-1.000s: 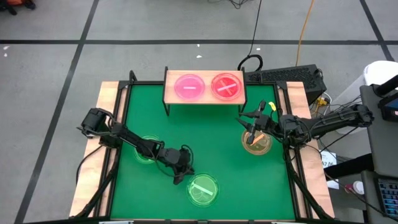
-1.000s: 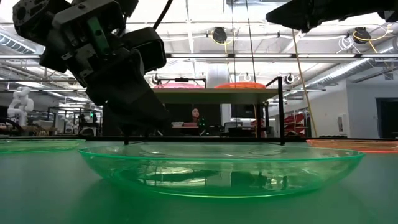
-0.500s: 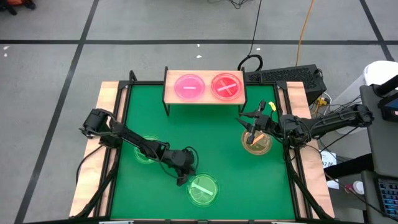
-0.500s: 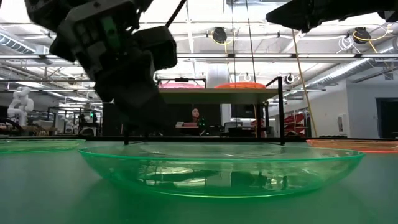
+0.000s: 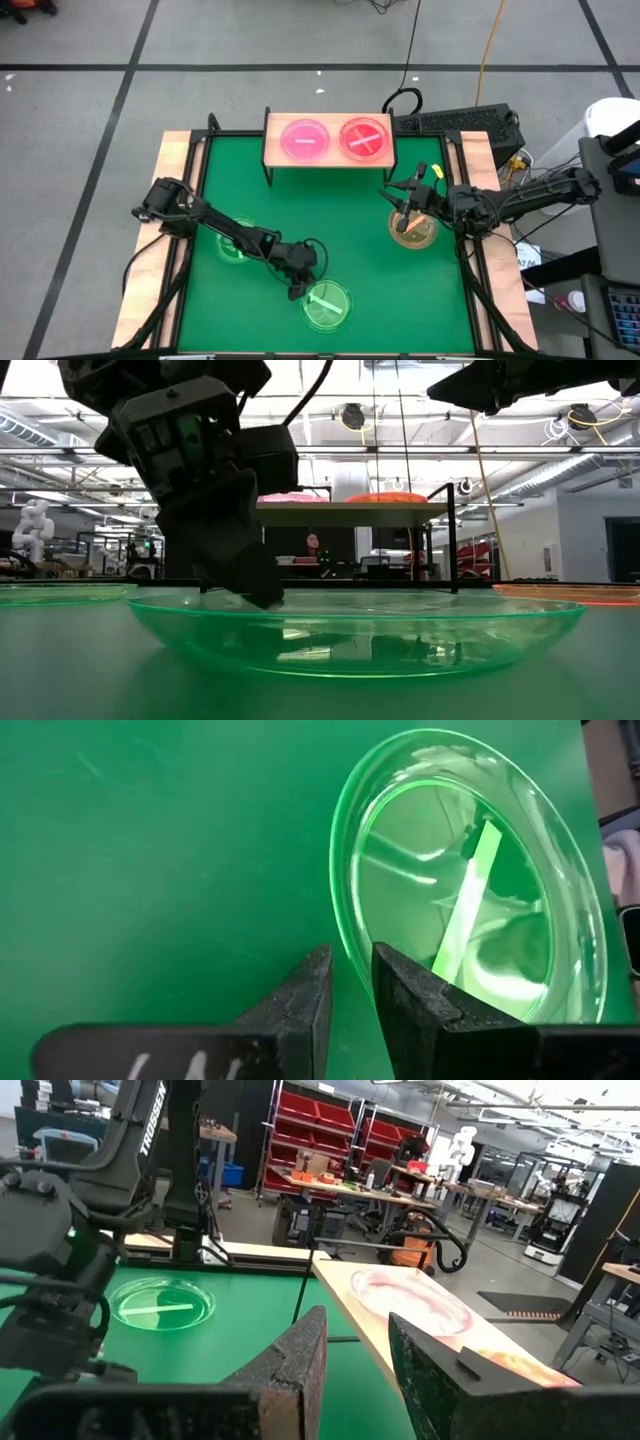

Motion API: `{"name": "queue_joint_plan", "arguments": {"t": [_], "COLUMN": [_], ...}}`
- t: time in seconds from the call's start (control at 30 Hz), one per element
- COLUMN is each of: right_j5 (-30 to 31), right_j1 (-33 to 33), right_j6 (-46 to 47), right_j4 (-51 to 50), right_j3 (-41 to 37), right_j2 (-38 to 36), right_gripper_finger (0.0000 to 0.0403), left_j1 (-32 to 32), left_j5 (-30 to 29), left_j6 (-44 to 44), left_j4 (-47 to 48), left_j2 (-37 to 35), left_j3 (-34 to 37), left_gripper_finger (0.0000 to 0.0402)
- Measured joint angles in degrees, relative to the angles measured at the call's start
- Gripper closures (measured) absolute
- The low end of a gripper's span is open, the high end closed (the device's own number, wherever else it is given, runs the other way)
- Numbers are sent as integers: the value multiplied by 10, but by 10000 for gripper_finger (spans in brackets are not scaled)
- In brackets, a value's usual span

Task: Place and stack plates onto a shelf
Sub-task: Stack the green plate on top of the pink plate on the shelf

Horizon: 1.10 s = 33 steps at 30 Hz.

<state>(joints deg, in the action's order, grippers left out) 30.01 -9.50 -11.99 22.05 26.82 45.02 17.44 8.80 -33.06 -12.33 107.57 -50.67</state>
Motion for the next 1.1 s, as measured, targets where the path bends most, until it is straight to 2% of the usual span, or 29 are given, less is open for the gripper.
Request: {"name": "queue_joint_plan", "arguments": {"t": [0.33, 0.4, 0.53, 0.73, 0.9, 1.1], "right_j5": [0, 0, 0, 0, 0, 0], "right_j1": [0, 0, 0, 0, 0, 0], "right_j6": [0, 0, 0, 0, 0, -1], "right_j4": [-1, -1, -1, -1, -6, -6], "right_j3": [0, 0, 0, 0, 0, 0], "right_j2": [0, 0, 0, 0, 0, 0], "right_gripper_finger": [309, 309, 309, 309, 309, 309], "left_j1": [-5, -7, -15, -34, -62, -114], "left_j5": [32, 30, 38, 36, 35, 36], "left_j6": [8, 23, 33, 33, 41, 143], "left_j4": [-38, -41, -51, -79, -116, -114], "left_j2": [33, 32, 34, 33, -1, -86], "left_j3": [-3, -2, -2, 0, 0, 0], "left_gripper_finger": [326, 337, 388, 393, 394, 394]}}
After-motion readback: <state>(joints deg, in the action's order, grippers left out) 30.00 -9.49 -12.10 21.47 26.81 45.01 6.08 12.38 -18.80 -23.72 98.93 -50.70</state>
